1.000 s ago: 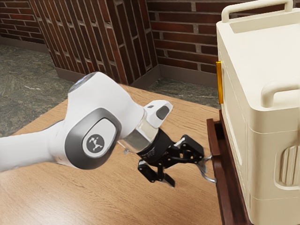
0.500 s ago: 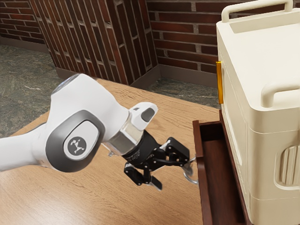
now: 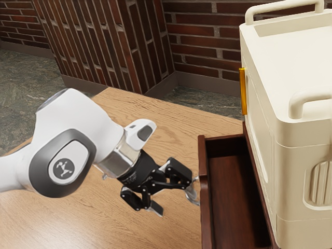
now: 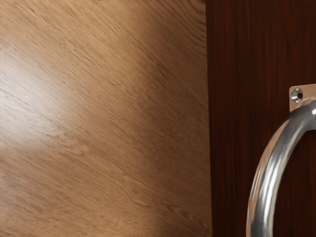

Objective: Pull the drawer handle with one arm to open the drawer

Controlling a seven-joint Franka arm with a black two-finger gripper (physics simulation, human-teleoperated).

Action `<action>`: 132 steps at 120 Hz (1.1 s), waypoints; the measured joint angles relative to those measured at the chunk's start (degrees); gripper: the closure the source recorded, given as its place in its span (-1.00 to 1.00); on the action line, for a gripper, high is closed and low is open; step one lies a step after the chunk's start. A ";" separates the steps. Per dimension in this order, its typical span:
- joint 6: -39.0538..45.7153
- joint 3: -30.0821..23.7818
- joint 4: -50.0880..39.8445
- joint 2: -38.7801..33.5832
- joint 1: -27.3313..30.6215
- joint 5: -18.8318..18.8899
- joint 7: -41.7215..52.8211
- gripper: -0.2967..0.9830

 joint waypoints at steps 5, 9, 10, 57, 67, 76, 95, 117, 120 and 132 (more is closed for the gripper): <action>-0.02 0.39 -0.39 -0.41 0.02 0.26 -0.01 -0.54; -0.03 0.65 -0.70 -0.72 0.03 0.41 -0.02 -0.54; -0.03 0.70 -0.76 -0.81 0.03 0.45 -0.03 -0.54; -0.43 1.57 -4.78 -6.30 0.57 1.42 -0.07 -0.54; -0.48 1.57 -5.43 -6.86 0.89 1.54 -0.09 -0.53; -0.48 1.58 -5.86 -7.18 1.45 1.83 -0.11 -0.53; -0.70 1.58 -6.28 -7.43 2.21 2.38 -0.17 -0.53; -1.55 1.57 -7.22 -8.41 3.19 3.76 -0.54 -0.54; -1.69 1.57 -7.42 -8.73 3.41 3.86 -0.59 -0.54; -2.58 1.57 -8.29 -10.66 4.48 4.09 -0.78 -0.54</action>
